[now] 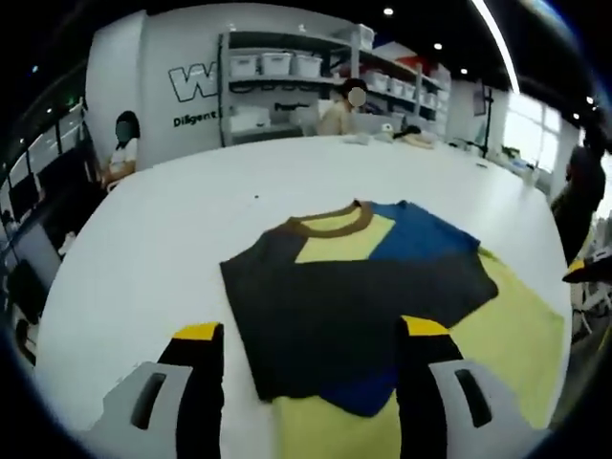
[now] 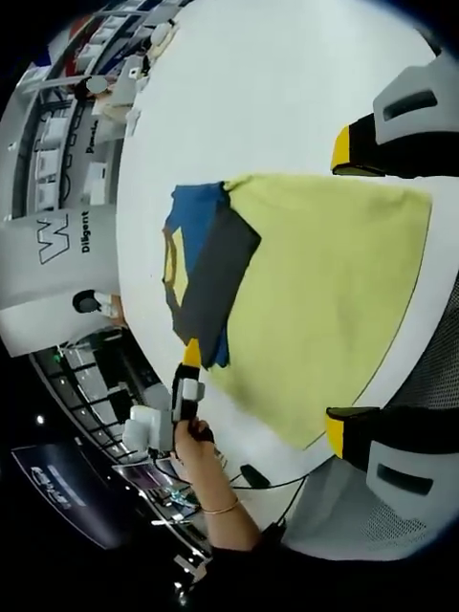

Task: Fold the garment on the visible template until the final outline fits inside the template.

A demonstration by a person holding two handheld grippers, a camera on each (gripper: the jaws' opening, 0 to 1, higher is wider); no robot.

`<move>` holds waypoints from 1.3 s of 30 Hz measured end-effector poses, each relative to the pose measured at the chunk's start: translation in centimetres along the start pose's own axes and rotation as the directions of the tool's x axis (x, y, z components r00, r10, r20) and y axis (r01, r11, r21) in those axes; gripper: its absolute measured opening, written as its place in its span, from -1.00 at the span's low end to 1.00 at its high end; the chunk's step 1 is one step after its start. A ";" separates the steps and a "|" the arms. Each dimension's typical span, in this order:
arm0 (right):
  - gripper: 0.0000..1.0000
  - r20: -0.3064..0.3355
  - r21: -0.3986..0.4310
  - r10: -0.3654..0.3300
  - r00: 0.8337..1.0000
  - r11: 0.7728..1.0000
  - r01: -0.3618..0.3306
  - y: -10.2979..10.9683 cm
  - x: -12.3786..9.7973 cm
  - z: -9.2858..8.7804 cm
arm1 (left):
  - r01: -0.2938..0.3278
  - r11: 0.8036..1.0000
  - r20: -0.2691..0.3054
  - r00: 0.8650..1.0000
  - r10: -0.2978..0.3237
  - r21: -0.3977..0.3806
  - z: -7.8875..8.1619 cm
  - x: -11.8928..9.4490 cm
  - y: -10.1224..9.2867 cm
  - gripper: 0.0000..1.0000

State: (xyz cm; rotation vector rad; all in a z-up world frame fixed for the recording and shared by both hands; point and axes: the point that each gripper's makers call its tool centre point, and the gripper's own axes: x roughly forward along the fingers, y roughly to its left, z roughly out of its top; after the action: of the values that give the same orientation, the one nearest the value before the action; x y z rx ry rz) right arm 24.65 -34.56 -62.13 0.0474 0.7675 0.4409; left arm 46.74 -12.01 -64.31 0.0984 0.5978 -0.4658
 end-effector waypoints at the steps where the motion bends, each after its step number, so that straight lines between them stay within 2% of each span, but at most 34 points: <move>1: 0.98 0.000 0.001 -0.001 1.000 1.000 0.001 0.0 0.0 0.0 | -0.003 1.000 -0.006 1.000 0.003 -0.013 -0.2 0.0 0.2 0.27; 3: 0.98 -0.003 0.006 0.000 1.000 1.000 0.000 -0.1 0.0 -0.1 | -0.015 0.998 -0.020 1.000 0.014 -0.060 -0.7 -0.1 0.7 0.26; 10: 0.94 -0.027 0.028 -0.021 0.999 0.999 0.022 -0.8 0.1 -0.6 | -0.029 0.994 -0.052 0.998 0.024 -0.106 -1.8 -0.3 1.5 0.03; 15: 0.92 -0.046 0.027 -0.037 0.998 0.999 0.038 -1.1 0.0 -1.0 | -0.044 0.993 -0.103 0.994 0.032 -0.114 -3.3 -0.3 1.9 -0.28; 18: 0.90 -0.061 0.026 -0.044 0.997 0.999 0.045 -1.3 0.1 -1.3 | -0.046 0.991 -0.109 0.994 0.032 -0.129 -3.6 -0.4 1.8 -0.38; 22: 0.88 -0.068 0.025 -0.041 0.997 0.999 0.043 -1.2 0.1 -1.4 | -0.063 0.992 -0.112 0.992 0.050 -0.111 -3.8 -0.6 2.0 -0.58; 24: 0.88 -0.070 0.025 -0.043 0.997 0.999 0.045 -1.2 0.1 -1.5 | -0.075 0.988 -0.111 0.992 0.060 -0.136 -3.9 -0.8 2.3 -0.77; 30: 0.89 -0.067 0.028 -0.041 0.997 0.999 0.043 -1.2 0.1 -1.4 | -0.080 0.989 -0.117 0.991 0.065 -0.127 -4.1 -1.0 2.0 -0.86; 39: 0.88 -0.079 0.016 -0.052 0.996 0.998 0.053 -1.3 0.0 -1.6 | -0.092 0.990 -0.104 0.991 0.080 -0.111 -3.9 -1.0 2.9 -0.94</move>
State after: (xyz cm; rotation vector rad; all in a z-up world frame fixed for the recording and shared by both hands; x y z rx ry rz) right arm 24.03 -35.95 -63.57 0.0269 0.8480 0.3877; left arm 45.30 -8.17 -67.08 0.0373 0.7136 -0.3430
